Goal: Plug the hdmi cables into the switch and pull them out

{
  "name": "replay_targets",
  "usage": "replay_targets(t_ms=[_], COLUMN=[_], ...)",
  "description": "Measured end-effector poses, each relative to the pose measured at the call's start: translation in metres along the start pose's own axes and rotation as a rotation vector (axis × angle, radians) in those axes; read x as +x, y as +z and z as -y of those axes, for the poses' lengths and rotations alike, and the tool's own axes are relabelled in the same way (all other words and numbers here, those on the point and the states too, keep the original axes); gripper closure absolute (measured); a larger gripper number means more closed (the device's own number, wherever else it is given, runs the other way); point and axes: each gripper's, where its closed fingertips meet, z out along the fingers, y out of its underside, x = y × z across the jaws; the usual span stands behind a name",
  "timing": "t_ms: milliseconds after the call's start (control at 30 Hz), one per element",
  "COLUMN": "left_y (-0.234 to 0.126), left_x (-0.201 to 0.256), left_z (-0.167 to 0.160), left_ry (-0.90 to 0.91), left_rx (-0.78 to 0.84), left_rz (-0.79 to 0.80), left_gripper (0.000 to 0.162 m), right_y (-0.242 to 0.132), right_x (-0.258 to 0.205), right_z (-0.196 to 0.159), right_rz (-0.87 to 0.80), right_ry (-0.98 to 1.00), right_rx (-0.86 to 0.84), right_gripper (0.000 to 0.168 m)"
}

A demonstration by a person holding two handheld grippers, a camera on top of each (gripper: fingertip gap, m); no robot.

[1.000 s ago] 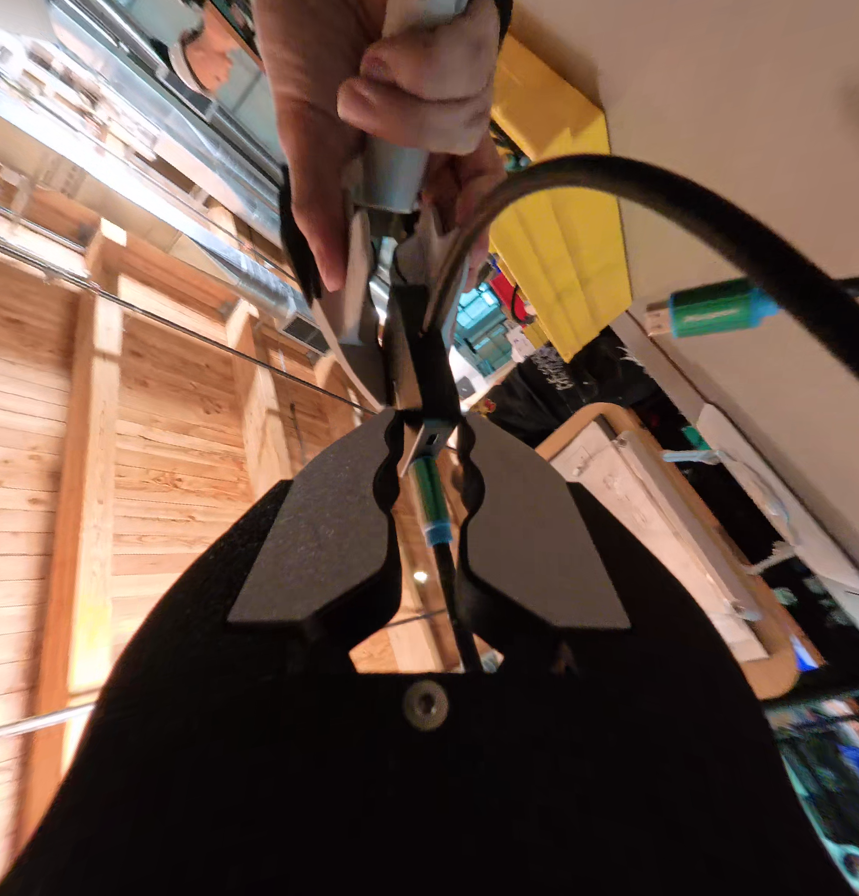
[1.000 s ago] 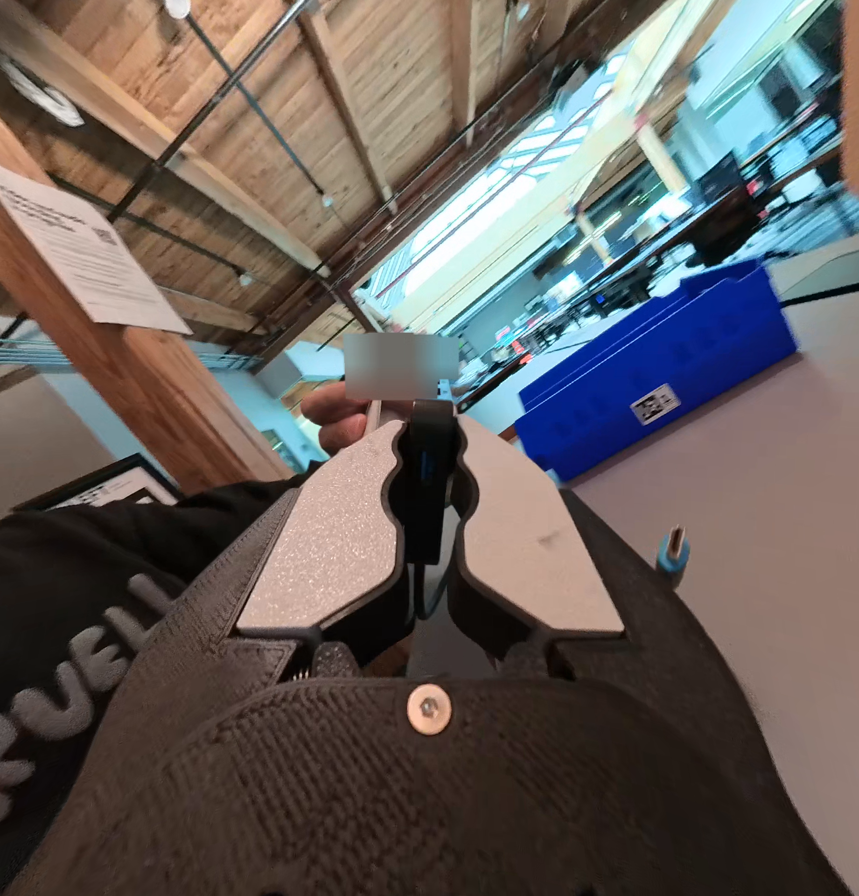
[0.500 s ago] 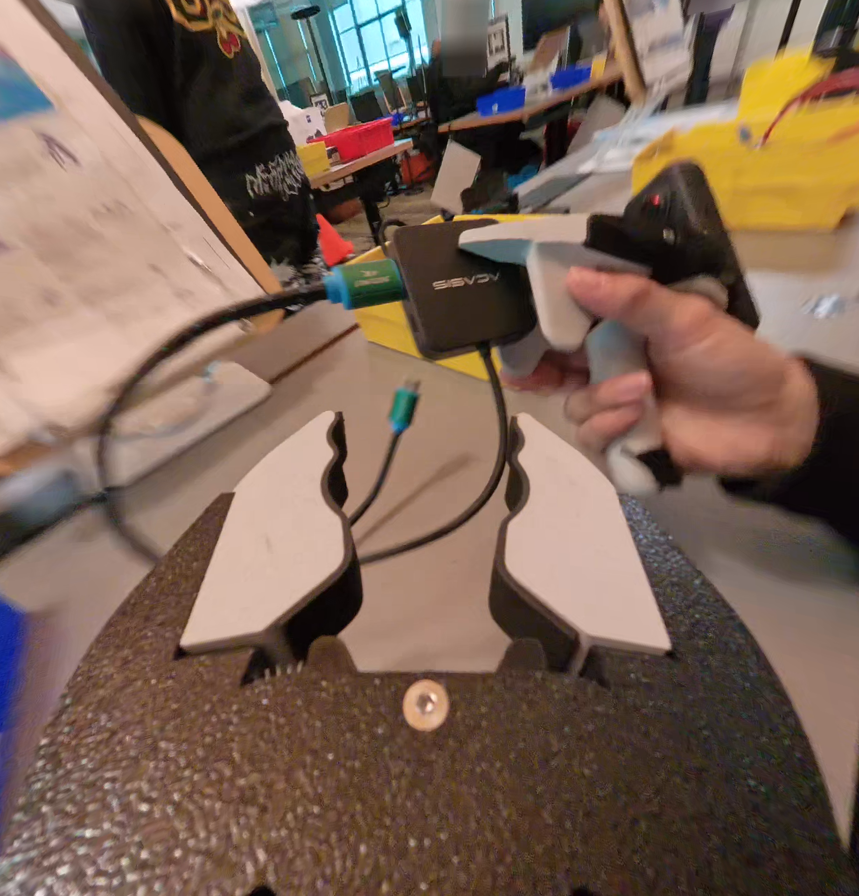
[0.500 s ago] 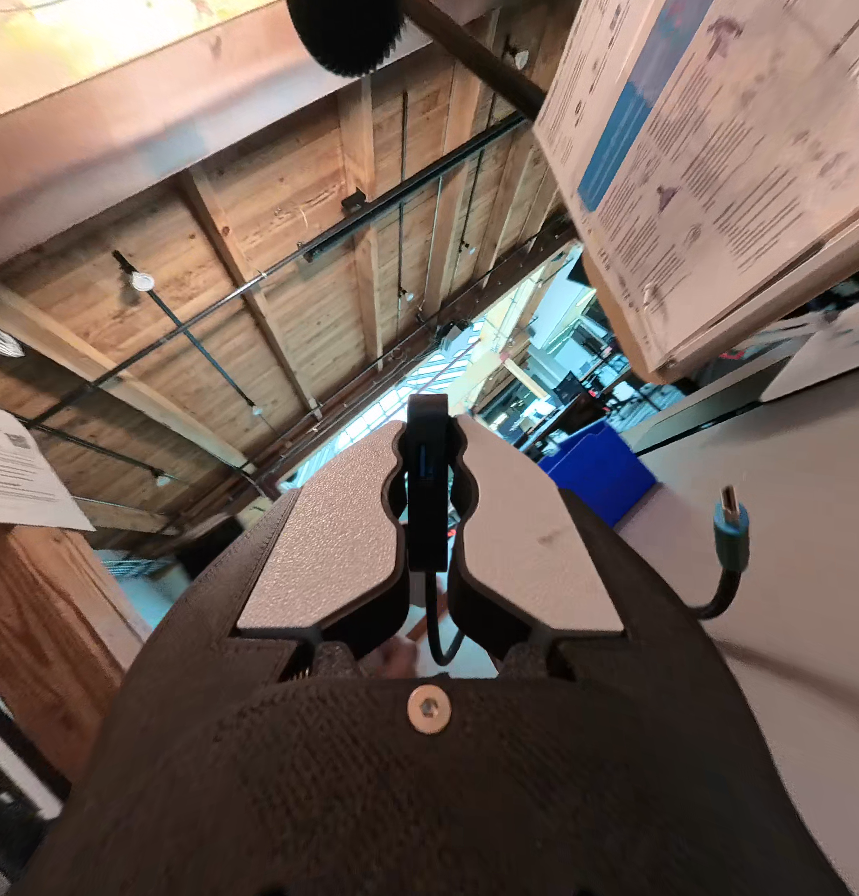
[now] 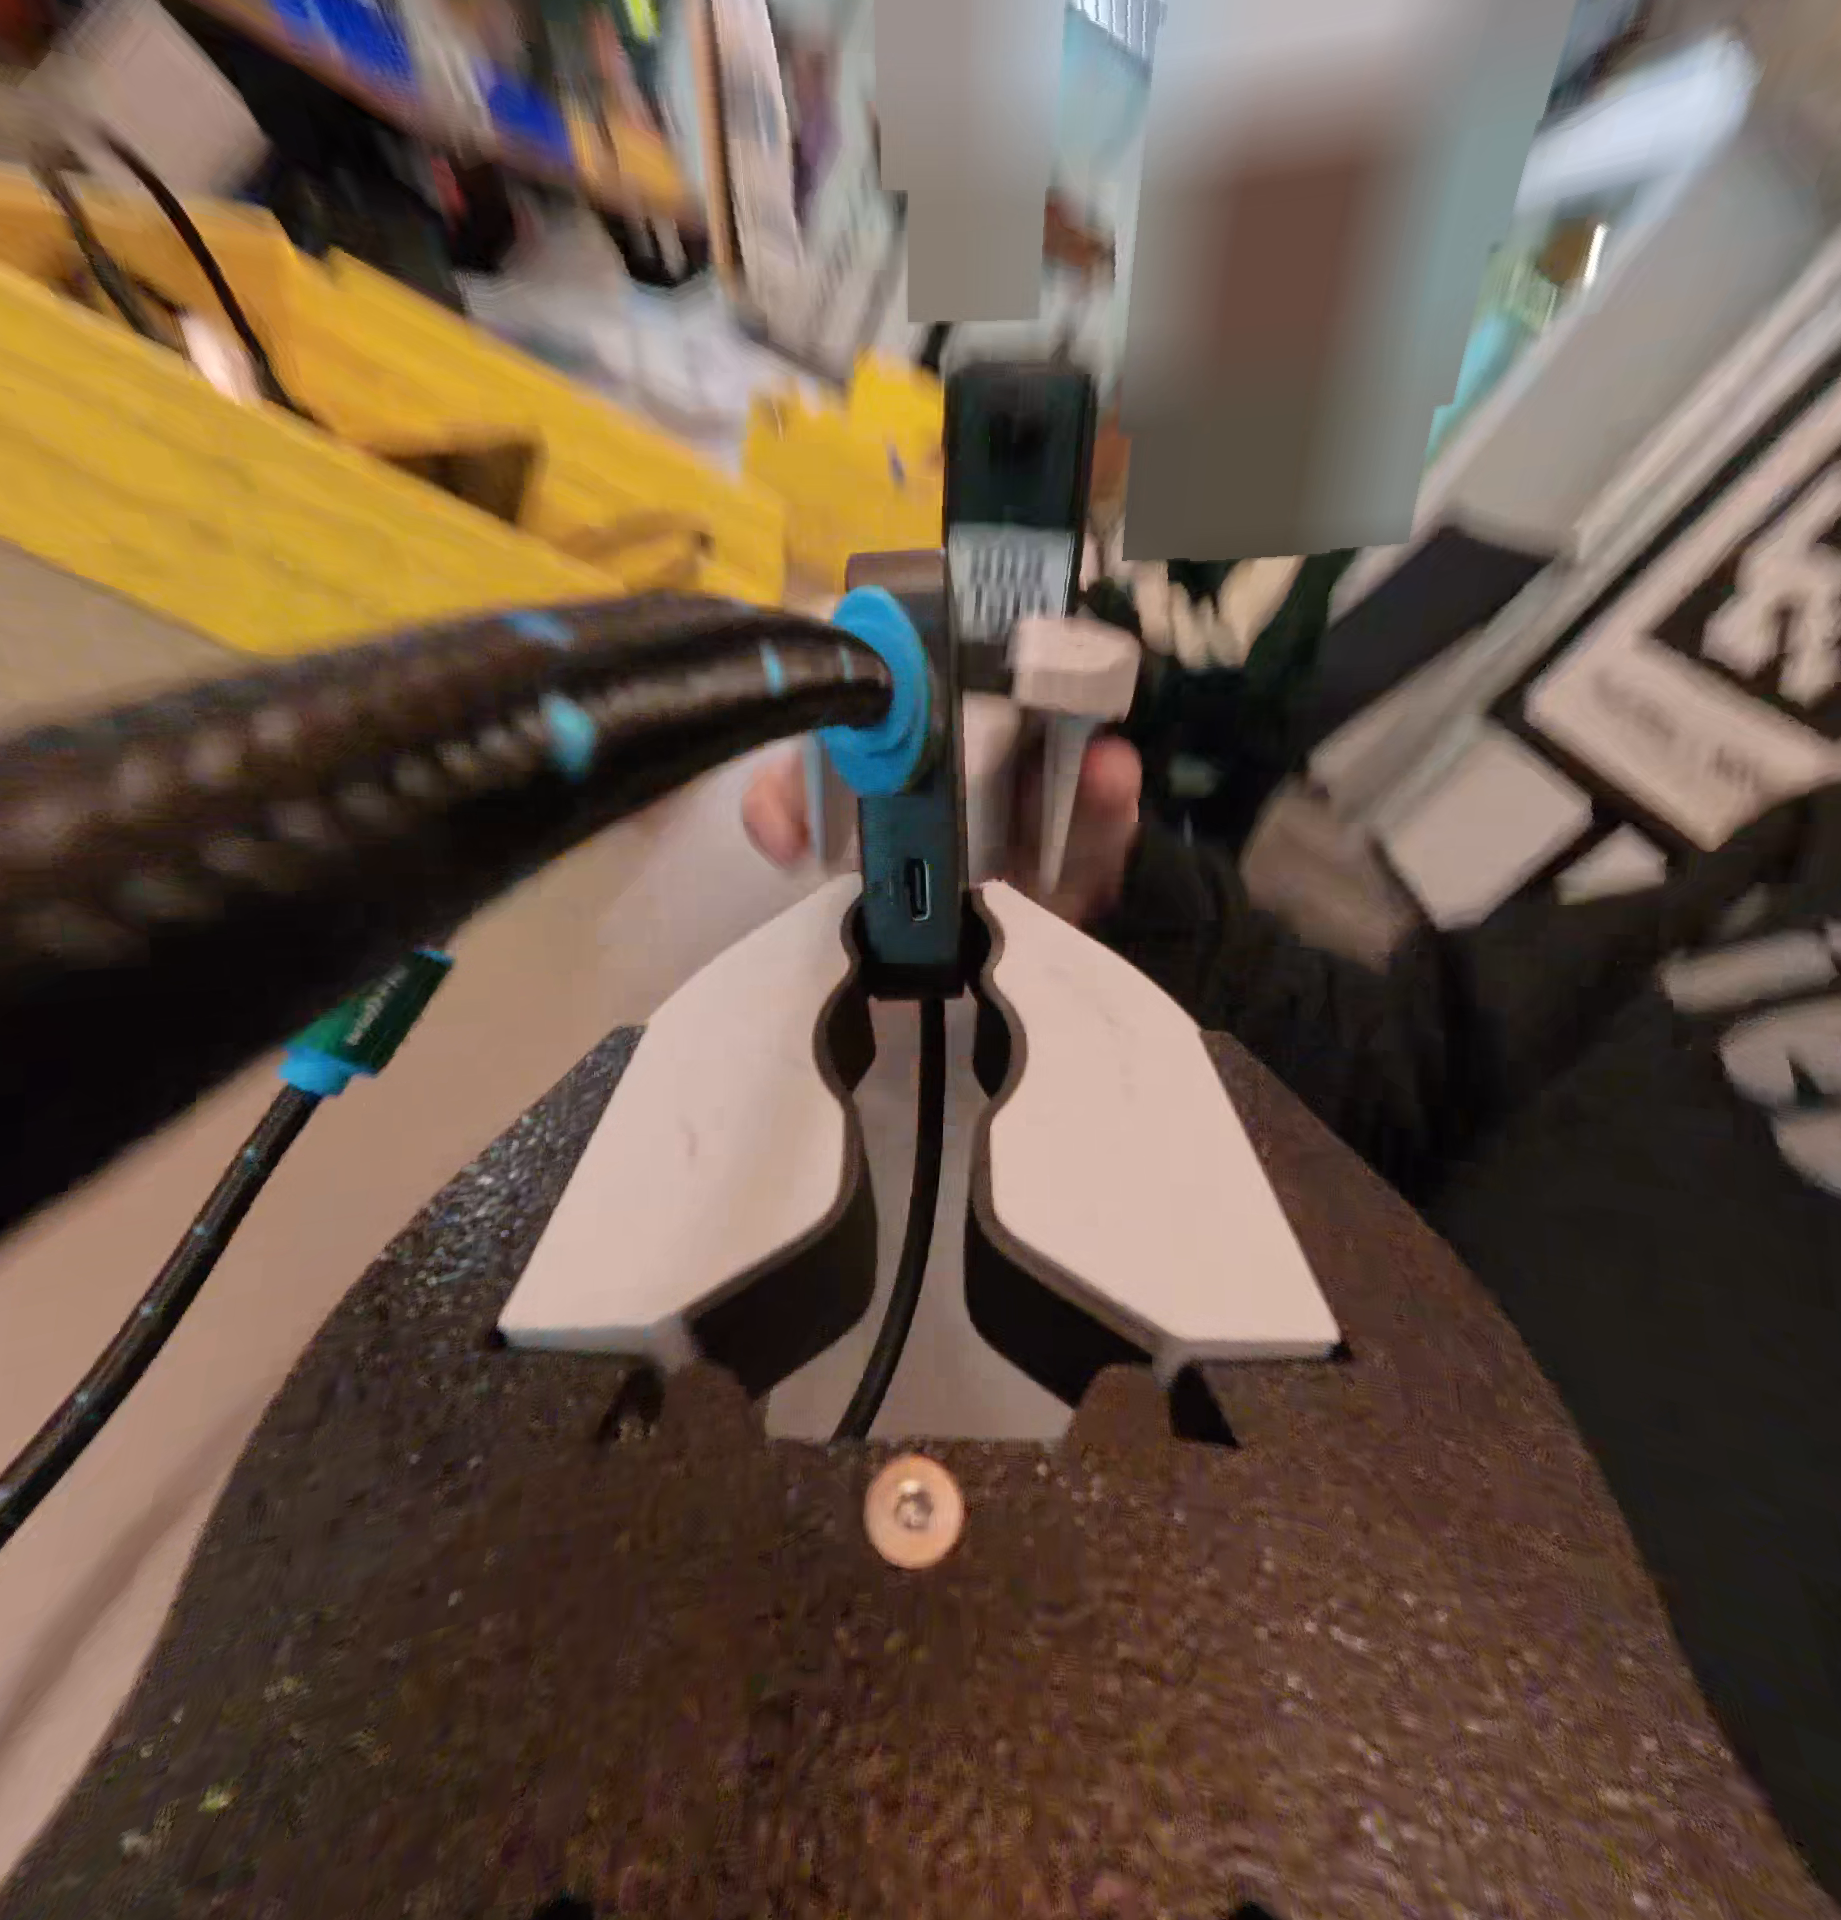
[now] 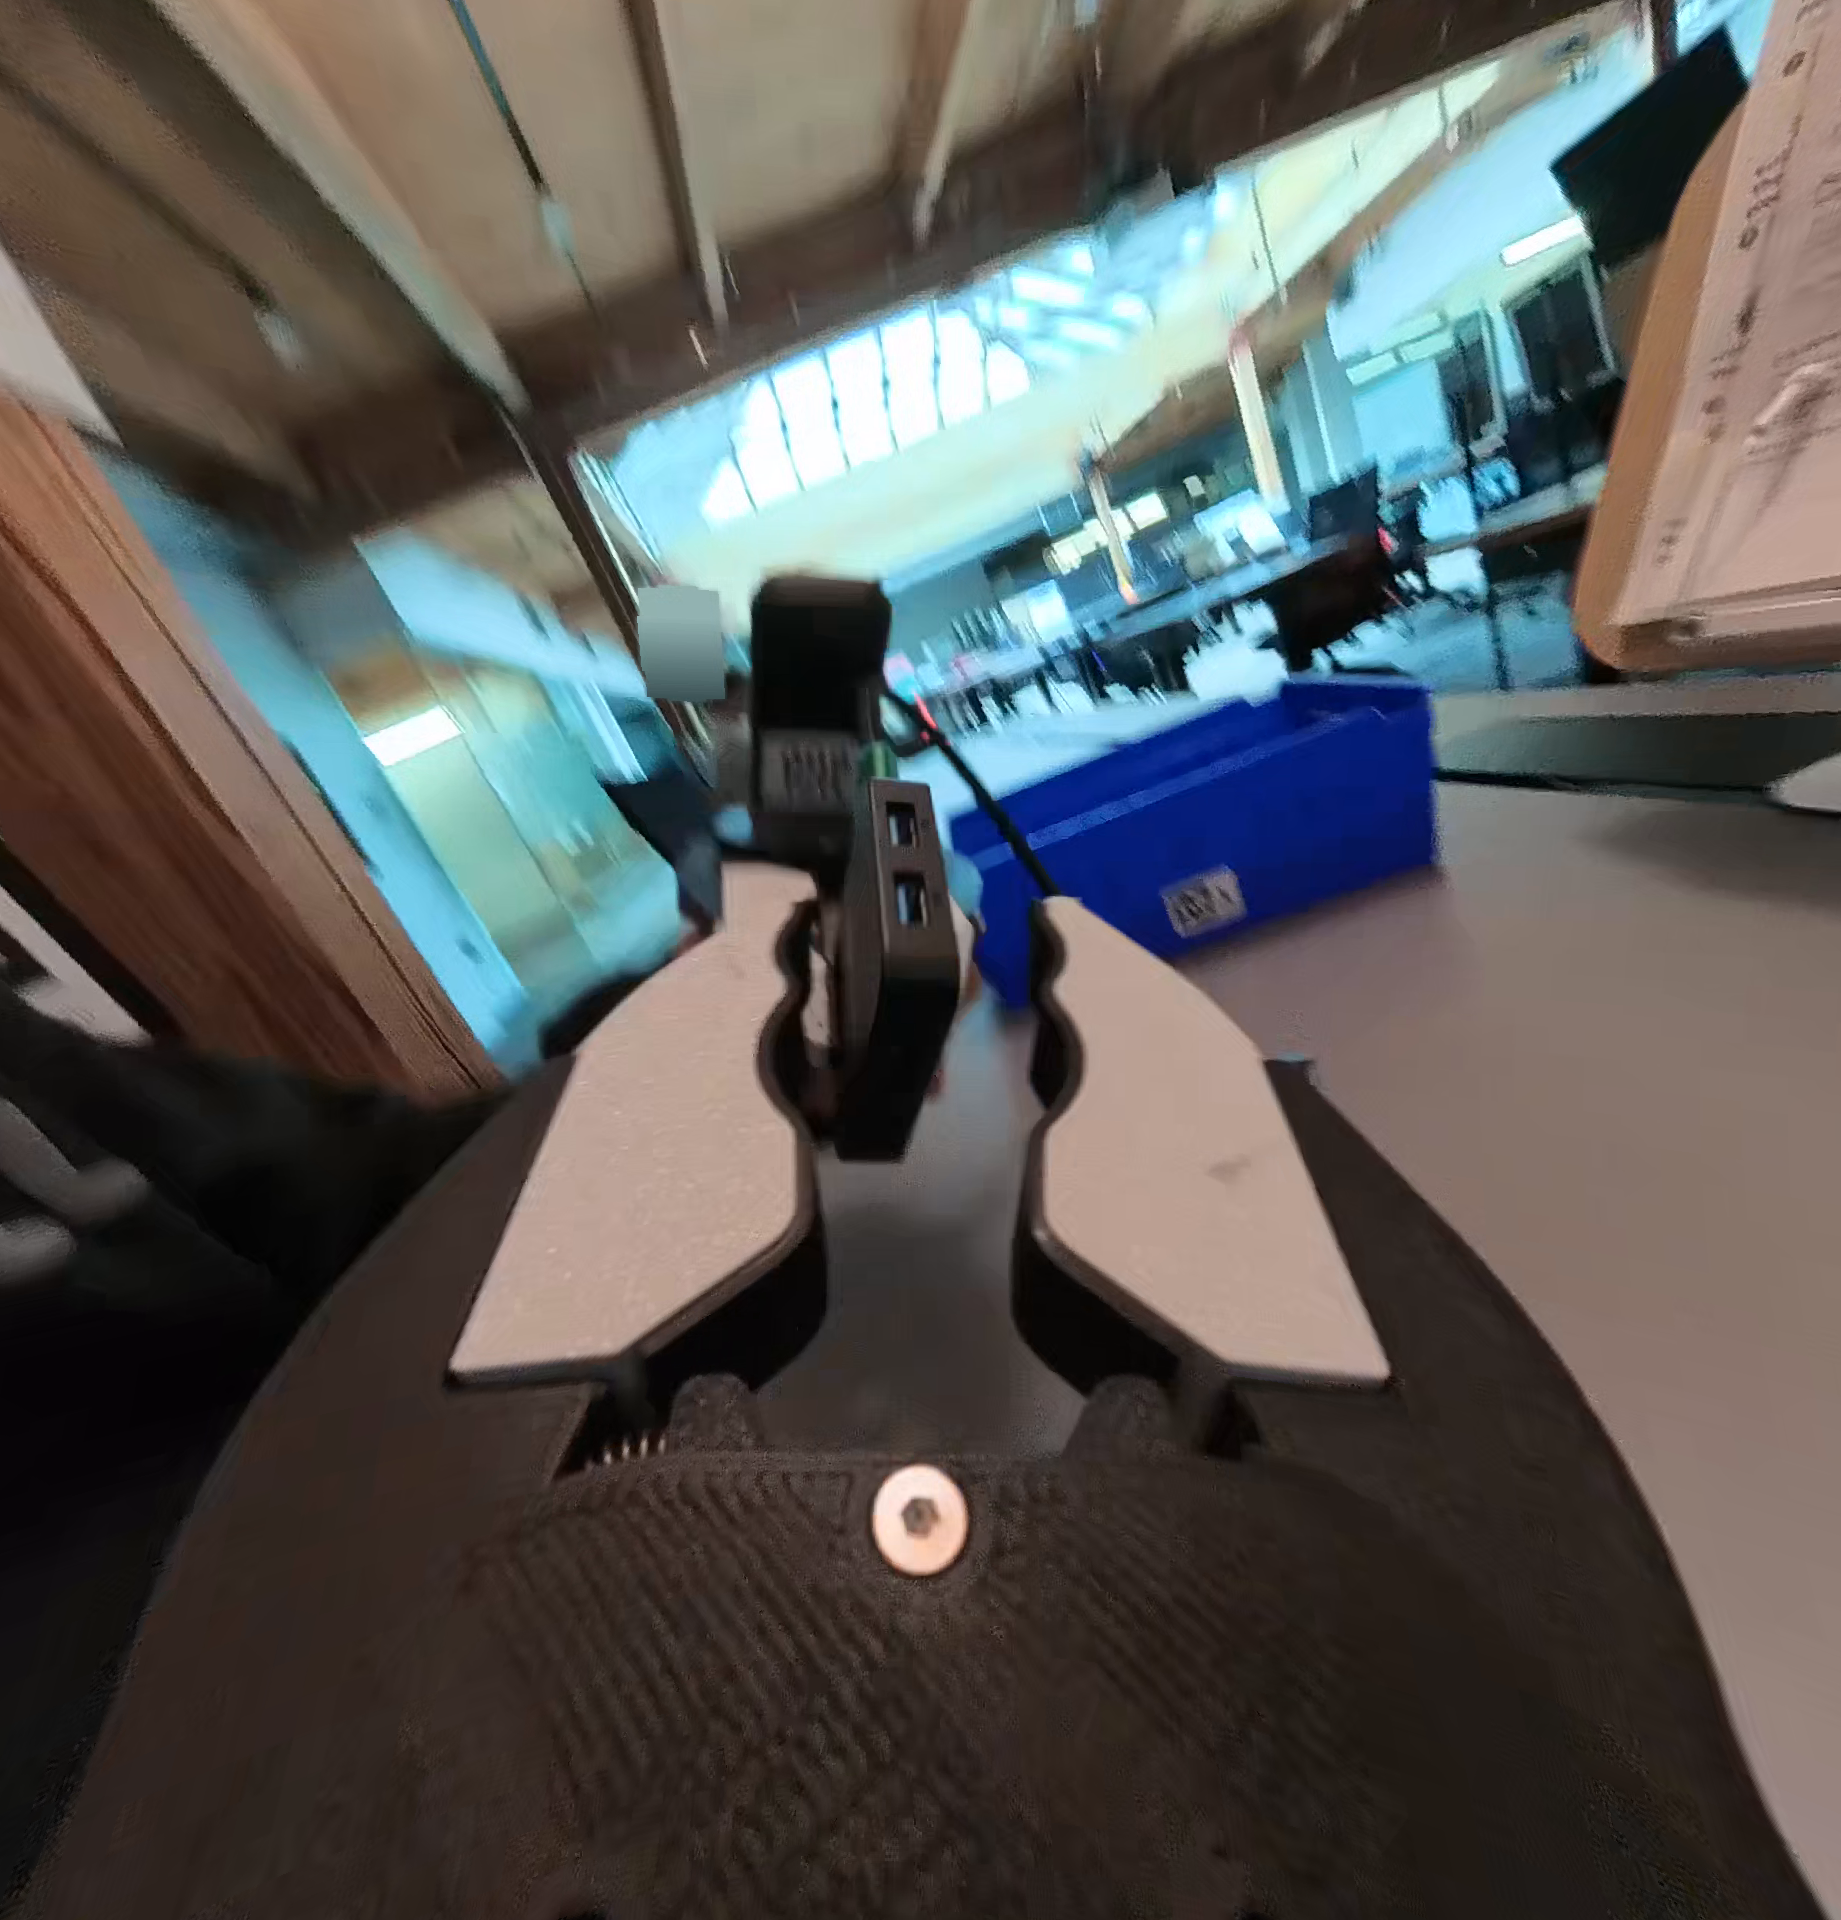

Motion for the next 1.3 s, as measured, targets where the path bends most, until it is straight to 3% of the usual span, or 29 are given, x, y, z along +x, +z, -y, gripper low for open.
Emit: replay_targets(t_ms=[67,167,233,300,367,467,567,667,767,867,933,1000,1067,1167,1300], left_y=[-0.01,-0.02,-0.02,-0.02,-0.021,-0.026,-0.03,-0.028,-0.027,-0.033,-0.048,-0.055,-0.042,-0.01,0.003], left_x=[-0.002,-0.002,0.004,0.009,0.007,-0.004,-0.02,-0.029,-0.038,-0.031,-0.016,-0.01,-0.013,-0.011,0.005], left_z=[-0.016,-0.035,-0.044,-0.048,-0.052,-0.053,-0.042,-0.018,0.018,0.073,0.097,0.095,0.076,0.051,0.063], left_ry=[0.051,0.166,0.245,0.299,0.323,0.357,0.418,0.442,0.482,0.582,0.638,0.605,0.456,0.13,-0.094], left_rx=[-0.205,-0.473,-0.601,-0.692,-0.767,-0.829,-0.833,-0.717,-0.492,-0.055,0.225,0.382,0.442,0.478,0.592], left_rz=[0.001,-0.004,-0.04,-0.077,-0.084,-0.05,0.077,0.21,0.385,0.596,0.703,0.75,0.666,0.356,0.023], left_gripper=[0.147,0.147,0.147,0.147,0.147,0.146,0.145,0.138,0.125,0.098,0.097,0.099,0.099,0.099,0.119], right_y=[-0.009,-0.009,-0.007,-0.004,0.0,0.007,0.015,0.02,0.016,0.002,-0.012,-0.024,-0.031,-0.027,-0.008], right_x=[0.001,-0.01,-0.014,-0.016,-0.029,-0.022,-0.011,0.0,0.011,0.022,0.027,0.025,0.02,0.007,-0.001], right_z=[-0.007,-0.019,-0.037,-0.051,-0.056,-0.059,-0.051,-0.035,-0.01,0.018,0.036,0.05,0.06,0.062,0.048], right_rz=[-0.058,-0.02,0.004,0.017,0.102,0.055,0.0,-0.034,-0.082,-0.123,-0.139,-0.108,-0.096,-0.026,0.008], right_ry=[-0.11,-0.141,-0.163,-0.198,-0.229,-0.257,-0.288,-0.199,-0.079,0.065,0.168,0.217,0.222,0.214,0.214], right_rx=[-0.112,-0.228,-0.326,-0.388,-0.403,-0.436,-0.339,-0.183,0.023,0.249,0.403,0.535,0.638,0.704,0.652], right_gripper=[0.12,0.13,0.125,0.125,0.153,0.153,0.154,0.154,0.154,0.153,0.153,0.154,0.154,0.153,0.153])
